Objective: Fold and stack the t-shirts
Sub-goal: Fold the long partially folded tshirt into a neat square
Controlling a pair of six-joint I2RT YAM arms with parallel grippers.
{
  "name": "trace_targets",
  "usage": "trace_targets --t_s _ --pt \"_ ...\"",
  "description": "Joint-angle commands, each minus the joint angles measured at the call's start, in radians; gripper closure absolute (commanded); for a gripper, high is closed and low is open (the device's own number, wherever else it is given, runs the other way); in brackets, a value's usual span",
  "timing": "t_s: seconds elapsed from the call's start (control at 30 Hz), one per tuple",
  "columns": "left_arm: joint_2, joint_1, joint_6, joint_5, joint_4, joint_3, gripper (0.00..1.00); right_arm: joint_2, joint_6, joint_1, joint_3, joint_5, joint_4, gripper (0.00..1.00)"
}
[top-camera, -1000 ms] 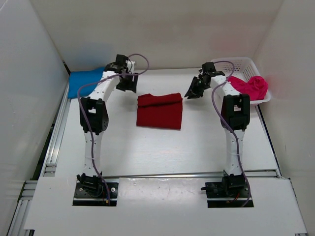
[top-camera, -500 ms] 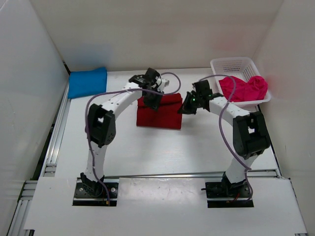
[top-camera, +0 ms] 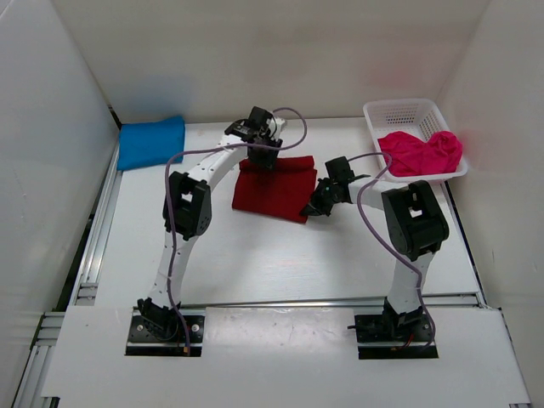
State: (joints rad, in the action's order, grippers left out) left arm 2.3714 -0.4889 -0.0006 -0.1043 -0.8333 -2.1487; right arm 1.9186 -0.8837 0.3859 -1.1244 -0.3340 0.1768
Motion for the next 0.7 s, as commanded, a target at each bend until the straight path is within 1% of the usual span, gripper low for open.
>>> trace_targets --t_s 0.0,0.1,0.17,0.2,0.23,0.3,0.33,0.37,0.4,0.43,0.47,0.5,0.53,0.6,0.67 --pt "-0.026 0.026 0.001 -0.006 0.069 -0.082 0.51 0.019 0.005 -0.001 -0.017 0.033 0.041 1.00" --pt "0.008 0.035 0.001 0.012 0.079 -0.117 0.41 0.030 0.031 -0.001 -0.037 0.033 0.068 1.00" --pt "0.058 0.035 0.001 0.046 0.088 -0.155 0.38 0.030 0.031 -0.001 -0.037 0.033 0.078 1.00" --pt "0.081 0.035 0.001 0.098 0.088 -0.177 0.35 0.030 0.043 -0.001 -0.037 0.042 0.078 1.00" --pt "0.130 0.035 0.001 0.129 0.101 -0.225 0.35 0.030 0.052 -0.001 -0.046 0.043 0.078 1.00" --pt "0.173 0.044 0.001 0.184 0.118 -0.282 0.31 0.020 0.069 -0.001 -0.055 0.043 0.101 1.00" --pt "0.186 0.044 0.001 0.222 0.128 -0.309 0.24 0.010 0.095 -0.001 -0.055 0.043 0.110 1.00" --pt "0.186 0.067 0.001 0.222 0.128 -0.341 0.20 0.010 0.112 -0.001 -0.069 0.043 0.121 1.00" --pt "0.160 0.079 0.001 0.198 0.140 -0.341 0.18 -0.019 0.127 -0.001 -0.084 0.058 0.145 1.00" --pt "0.128 0.093 0.001 0.166 0.140 -0.323 0.16 -0.032 0.164 -0.001 -0.093 0.067 0.154 0.98" --pt "0.050 0.128 0.001 0.137 0.158 -0.269 0.14 -0.044 0.189 -0.001 -0.103 0.078 0.165 0.93" --pt "0.011 0.144 0.001 0.112 0.171 -0.245 0.13 -0.053 0.213 -0.001 -0.142 0.093 0.200 0.86" --pt "-0.024 0.162 0.001 0.080 0.180 -0.226 0.11 -0.053 0.270 -0.001 -0.173 0.131 0.222 0.71" --pt "-0.113 0.208 0.001 0.046 0.180 -0.186 0.10 -0.041 0.316 -0.010 -0.268 0.157 0.256 0.63" --pt "-0.153 0.233 0.001 -0.007 0.180 -0.172 0.04 -0.005 0.328 -0.051 -0.325 0.158 0.256 0.59"
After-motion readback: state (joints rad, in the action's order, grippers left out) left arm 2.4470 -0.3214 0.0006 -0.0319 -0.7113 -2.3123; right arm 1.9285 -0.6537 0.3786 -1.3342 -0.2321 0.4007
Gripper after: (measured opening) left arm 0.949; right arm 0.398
